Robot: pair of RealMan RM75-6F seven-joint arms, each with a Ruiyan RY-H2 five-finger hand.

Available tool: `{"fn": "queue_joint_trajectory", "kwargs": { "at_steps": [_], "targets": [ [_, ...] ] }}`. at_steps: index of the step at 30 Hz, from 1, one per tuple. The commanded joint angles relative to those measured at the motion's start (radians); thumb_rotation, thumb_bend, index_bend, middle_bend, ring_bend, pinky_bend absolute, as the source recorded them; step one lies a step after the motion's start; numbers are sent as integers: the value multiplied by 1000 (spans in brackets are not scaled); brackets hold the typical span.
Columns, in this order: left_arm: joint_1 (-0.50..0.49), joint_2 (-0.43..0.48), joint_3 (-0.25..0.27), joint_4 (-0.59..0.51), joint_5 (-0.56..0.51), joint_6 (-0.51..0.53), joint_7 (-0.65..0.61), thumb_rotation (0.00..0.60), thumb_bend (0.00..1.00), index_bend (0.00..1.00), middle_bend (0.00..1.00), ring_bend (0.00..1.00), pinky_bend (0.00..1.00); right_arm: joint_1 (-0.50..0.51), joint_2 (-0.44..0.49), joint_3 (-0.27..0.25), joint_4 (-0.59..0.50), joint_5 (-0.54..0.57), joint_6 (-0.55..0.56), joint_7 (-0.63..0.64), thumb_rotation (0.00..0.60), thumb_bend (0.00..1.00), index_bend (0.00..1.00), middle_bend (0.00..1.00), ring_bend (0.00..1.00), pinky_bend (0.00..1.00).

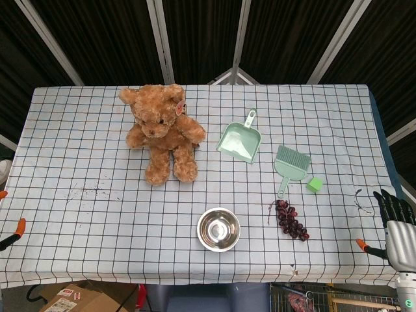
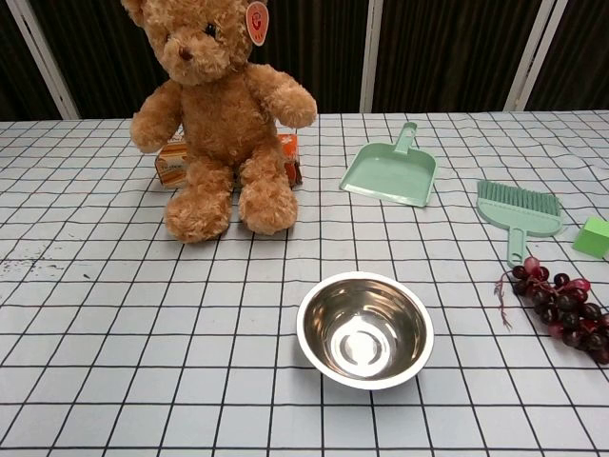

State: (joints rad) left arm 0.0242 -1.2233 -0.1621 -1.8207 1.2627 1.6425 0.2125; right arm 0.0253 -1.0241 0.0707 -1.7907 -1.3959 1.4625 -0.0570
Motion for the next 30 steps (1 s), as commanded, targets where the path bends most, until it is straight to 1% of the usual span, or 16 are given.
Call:
{"fn": "queue_joint_trajectory", "kwargs": {
  "at_steps": [1,6,9,11,14,17,21,24,26,30],
  "targets": [
    [-3,-2,2,1,-1,-4,8,600,427,247,61,0,0,0,0,1,0,1,1,-2,600,125,0,0,0,0],
    [-4,-4,9,-2,13,-4,13,600,426,247,61,0,0,-7,0,-4,0,-4,10,-4,600,126,0,0,0,0],
    [-7,-6,11,2,17,-12,4,600,397,247,61,0,0,-8,2,-3,-3,1,9,1,600,125,0,0,0,0],
    [-13,-3,13,5,30,-27,-28,600,392,247,60,0,0,-9,5,-2,-5,0,10,5,600,126,0,0,0,0],
    [-26,5,19,19,59,-66,-116,600,383,236,61,0,0,-8,7,-1,-6,0,8,16,600,125,0,0,0,0],
    [-47,11,22,39,65,-120,-184,600,329,206,63,0,0,-5,8,-4,1,9,-8,21,600,125,0,0,0,0],
    [-81,-4,25,60,66,-185,-216,600,276,174,51,0,0,-5,13,-2,8,8,-11,39,600,125,0,0,0,0],
    [-121,-3,18,55,53,-267,-282,600,245,156,22,0,0,-6,13,-1,15,4,-8,57,600,125,0,0,0,0],
    [-155,5,0,44,30,-333,-327,600,234,140,1,0,0,-4,14,-2,19,5,-13,62,600,125,0,0,0,0],
    [-256,26,-60,46,-68,-524,-431,600,228,111,0,0,0,2,11,-1,25,14,-30,62,600,125,0,0,0,0]
  ]
}}
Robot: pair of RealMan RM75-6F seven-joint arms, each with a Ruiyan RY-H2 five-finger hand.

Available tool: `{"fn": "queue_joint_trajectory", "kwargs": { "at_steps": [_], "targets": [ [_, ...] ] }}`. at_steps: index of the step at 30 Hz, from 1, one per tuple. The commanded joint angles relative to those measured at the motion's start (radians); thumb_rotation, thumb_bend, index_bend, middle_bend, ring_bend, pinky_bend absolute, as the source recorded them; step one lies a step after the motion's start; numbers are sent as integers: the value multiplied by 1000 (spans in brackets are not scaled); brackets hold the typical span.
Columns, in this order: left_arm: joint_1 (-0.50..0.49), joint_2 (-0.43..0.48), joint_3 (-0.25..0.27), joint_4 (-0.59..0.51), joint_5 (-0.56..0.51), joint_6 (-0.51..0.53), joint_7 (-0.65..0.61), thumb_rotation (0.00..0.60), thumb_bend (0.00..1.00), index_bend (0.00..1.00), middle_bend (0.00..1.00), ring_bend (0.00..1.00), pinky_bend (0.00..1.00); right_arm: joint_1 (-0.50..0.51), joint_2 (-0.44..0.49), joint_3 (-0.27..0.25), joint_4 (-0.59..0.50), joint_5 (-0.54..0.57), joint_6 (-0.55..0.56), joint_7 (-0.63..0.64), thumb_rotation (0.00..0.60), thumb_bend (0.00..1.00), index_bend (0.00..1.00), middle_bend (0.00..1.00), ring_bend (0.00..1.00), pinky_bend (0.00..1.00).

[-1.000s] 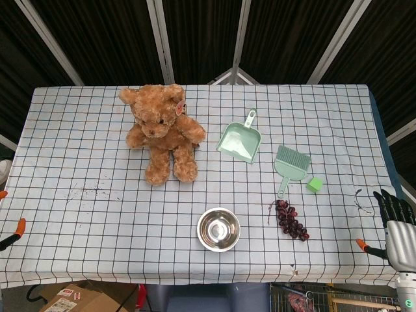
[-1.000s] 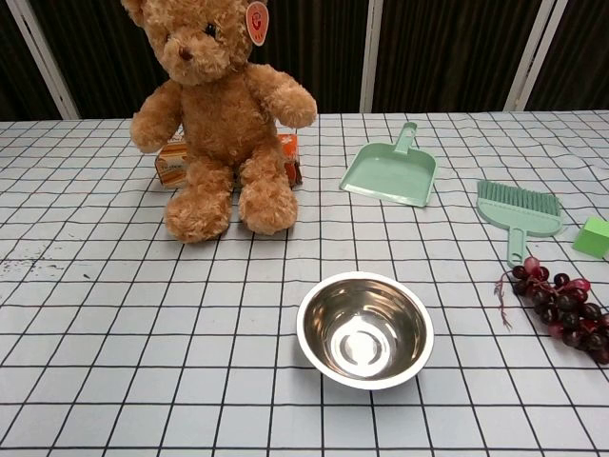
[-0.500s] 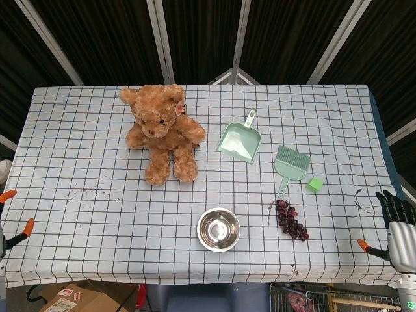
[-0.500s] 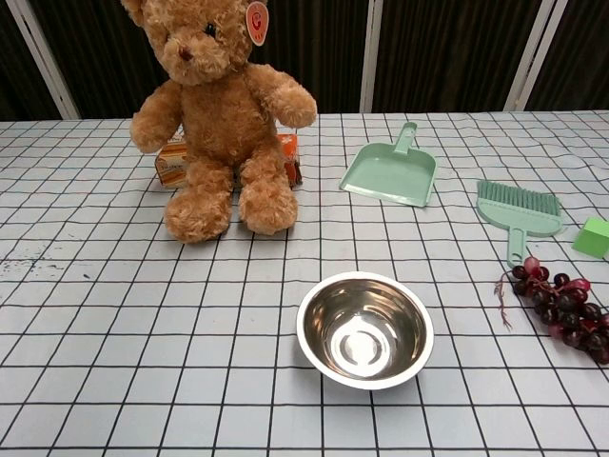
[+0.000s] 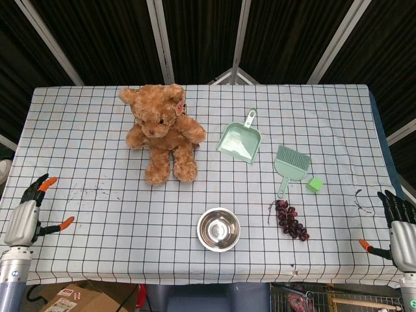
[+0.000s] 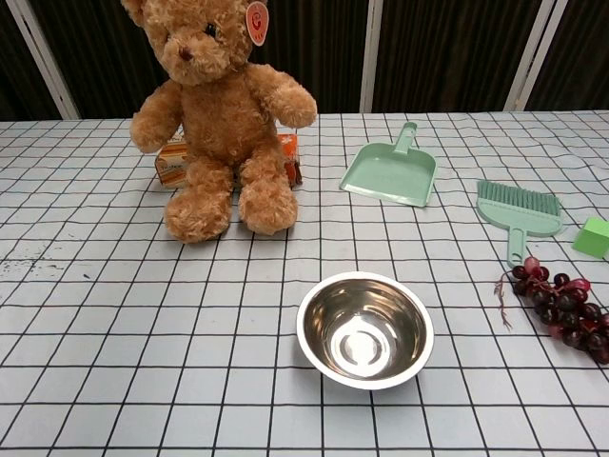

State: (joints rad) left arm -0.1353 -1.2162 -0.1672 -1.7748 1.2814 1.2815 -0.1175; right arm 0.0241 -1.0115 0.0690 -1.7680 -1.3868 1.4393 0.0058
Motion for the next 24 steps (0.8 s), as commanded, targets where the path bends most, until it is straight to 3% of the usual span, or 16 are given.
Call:
{"fn": "queue_joint_trajectory", "kwargs": {
  "at_steps": [1,5,10,21,24],
  "targets": [
    [-124,19,-70,10,-111,-211,-125,600,223,109,0,0,0,5,-3,1,4,8,-11,-2,600,125,0,0,0,0],
    [-221,1,-134,62,-208,-380,-232,600,213,108,0,0,0,13,-10,3,11,22,-28,-13,600,126,0,0,0,0],
    [-295,-47,-215,137,-243,-493,-412,600,213,99,0,0,0,23,-19,8,24,50,-52,-25,600,126,0,0,0,0],
    [-376,-193,-323,345,-264,-508,-647,600,213,99,0,0,0,33,-26,21,48,99,-81,-22,600,126,0,0,0,0],
    [-418,-241,-350,420,-305,-519,-659,600,213,120,0,0,0,37,-28,20,52,102,-88,-26,600,126,0,0,0,0]
  ]
}}
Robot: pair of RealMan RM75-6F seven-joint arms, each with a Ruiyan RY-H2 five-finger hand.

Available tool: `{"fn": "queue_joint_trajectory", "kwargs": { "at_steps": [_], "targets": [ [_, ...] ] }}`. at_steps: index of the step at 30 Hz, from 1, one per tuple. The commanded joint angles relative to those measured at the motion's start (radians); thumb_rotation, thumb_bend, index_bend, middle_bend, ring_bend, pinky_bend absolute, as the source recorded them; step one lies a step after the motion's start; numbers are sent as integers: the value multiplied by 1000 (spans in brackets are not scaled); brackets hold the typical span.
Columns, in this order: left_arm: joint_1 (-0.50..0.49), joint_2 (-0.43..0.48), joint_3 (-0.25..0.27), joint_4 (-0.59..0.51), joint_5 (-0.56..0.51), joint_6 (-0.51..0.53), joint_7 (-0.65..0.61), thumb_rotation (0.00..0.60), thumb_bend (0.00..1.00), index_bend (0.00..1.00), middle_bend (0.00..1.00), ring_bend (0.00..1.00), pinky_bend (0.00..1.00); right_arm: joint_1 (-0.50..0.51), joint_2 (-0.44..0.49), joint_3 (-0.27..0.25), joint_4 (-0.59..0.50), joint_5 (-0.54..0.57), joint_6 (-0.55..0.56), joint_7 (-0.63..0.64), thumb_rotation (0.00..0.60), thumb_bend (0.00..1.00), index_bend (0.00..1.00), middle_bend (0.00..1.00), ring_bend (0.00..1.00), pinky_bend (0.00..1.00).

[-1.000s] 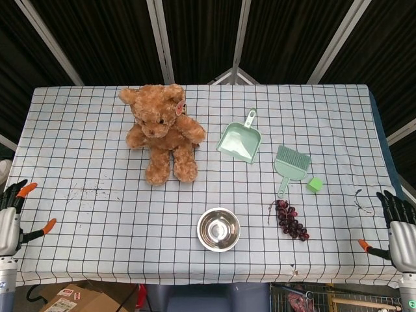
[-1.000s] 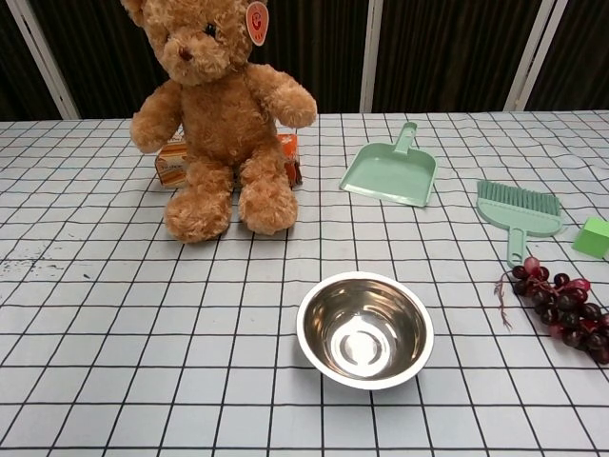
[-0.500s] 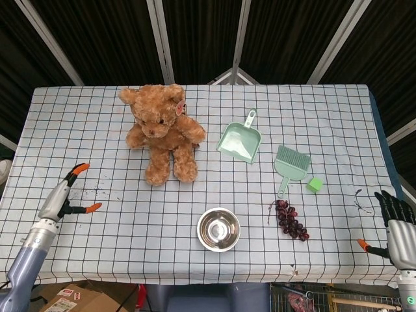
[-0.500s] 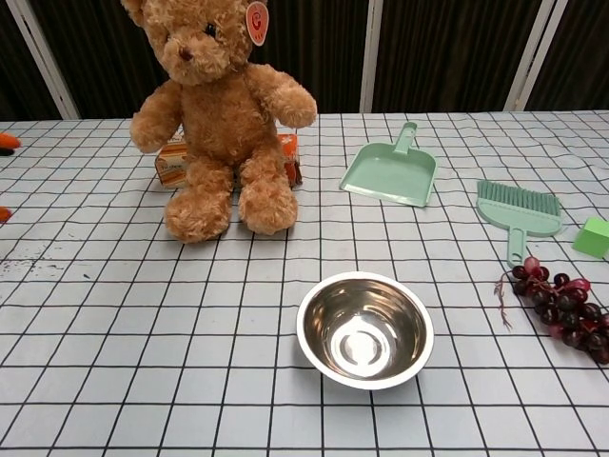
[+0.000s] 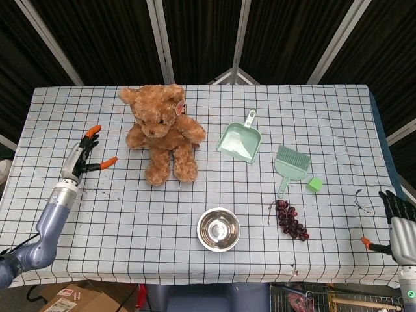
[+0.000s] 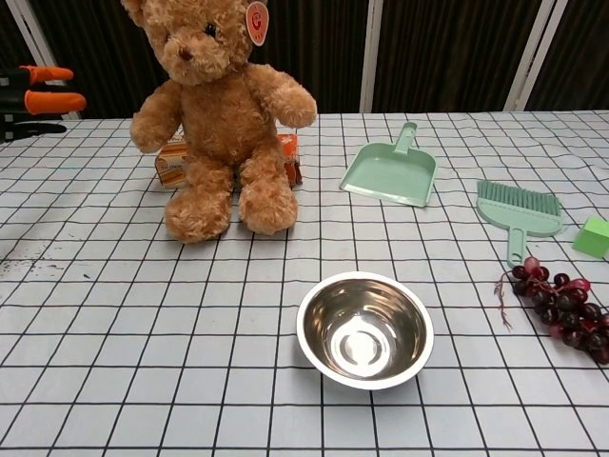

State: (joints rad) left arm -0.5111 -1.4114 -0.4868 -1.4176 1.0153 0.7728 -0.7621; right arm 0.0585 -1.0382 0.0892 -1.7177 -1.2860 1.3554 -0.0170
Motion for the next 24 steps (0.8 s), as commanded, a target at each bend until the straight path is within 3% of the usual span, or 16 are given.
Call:
{"fn": "queue_joint_trajectory", "kwargs": {
  "at_steps": [1,9,14,24],
  "targets": [
    [-59,-57,-36,84,-56,-25,-9,600,214,132,0,0,0,4,-3,-1,2,3,-7,-7,600,125,0,0,0,0],
    [-172,-118,-52,171,-187,-84,95,600,255,172,75,0,0,16,-12,1,-3,13,-21,-31,600,126,0,0,0,0],
    [-214,-153,-45,214,-254,-83,166,600,350,215,132,0,0,18,-12,2,3,21,-27,-30,600,126,0,0,0,0],
    [-262,-227,-43,325,-352,-94,239,600,402,297,239,0,0,19,-12,2,8,29,-31,-28,600,126,0,0,0,0]
  ]
}}
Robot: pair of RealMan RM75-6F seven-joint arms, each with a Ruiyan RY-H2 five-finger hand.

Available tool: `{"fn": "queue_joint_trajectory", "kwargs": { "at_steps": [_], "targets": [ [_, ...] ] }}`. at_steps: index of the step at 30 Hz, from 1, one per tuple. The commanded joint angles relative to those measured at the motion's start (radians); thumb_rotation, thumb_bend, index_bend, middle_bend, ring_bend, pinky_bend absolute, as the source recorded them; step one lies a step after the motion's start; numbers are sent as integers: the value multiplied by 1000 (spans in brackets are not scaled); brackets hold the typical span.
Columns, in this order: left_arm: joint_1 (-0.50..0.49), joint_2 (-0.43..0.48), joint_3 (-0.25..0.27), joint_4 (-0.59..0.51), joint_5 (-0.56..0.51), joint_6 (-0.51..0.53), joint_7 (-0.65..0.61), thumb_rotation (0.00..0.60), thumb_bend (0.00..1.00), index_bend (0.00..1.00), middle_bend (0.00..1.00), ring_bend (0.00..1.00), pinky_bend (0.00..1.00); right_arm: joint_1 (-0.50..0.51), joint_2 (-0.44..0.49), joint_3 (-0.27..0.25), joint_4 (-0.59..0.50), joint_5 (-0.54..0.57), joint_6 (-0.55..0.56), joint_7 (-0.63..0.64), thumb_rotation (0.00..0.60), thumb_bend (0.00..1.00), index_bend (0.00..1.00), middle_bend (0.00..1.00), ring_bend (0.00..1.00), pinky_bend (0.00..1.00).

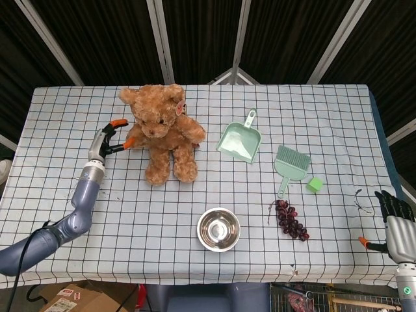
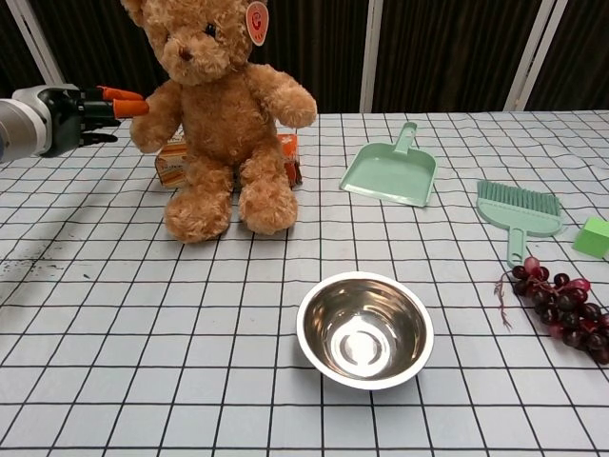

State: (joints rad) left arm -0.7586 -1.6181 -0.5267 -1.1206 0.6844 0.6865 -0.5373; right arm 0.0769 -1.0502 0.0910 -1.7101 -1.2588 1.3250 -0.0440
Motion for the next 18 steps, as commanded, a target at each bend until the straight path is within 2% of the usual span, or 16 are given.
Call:
{"fn": "queue_joint_trajectory", "kwargs": {
  "at_steps": [1,11,18],
  "targets": [
    [-19,-27,-5,37,-27,-9,18,600,406,304,247,0,0,1,0,0,0,3,-2,-2,600,126,0,0,0,0],
    [-52,-65,-24,94,-47,-23,51,600,439,362,308,0,0,4,-3,0,7,10,-12,1,600,126,0,0,0,0],
    [-58,-87,-26,105,-33,-19,62,600,440,389,301,0,0,8,-4,0,9,11,-16,1,600,126,0,0,0,0]
  ]
}}
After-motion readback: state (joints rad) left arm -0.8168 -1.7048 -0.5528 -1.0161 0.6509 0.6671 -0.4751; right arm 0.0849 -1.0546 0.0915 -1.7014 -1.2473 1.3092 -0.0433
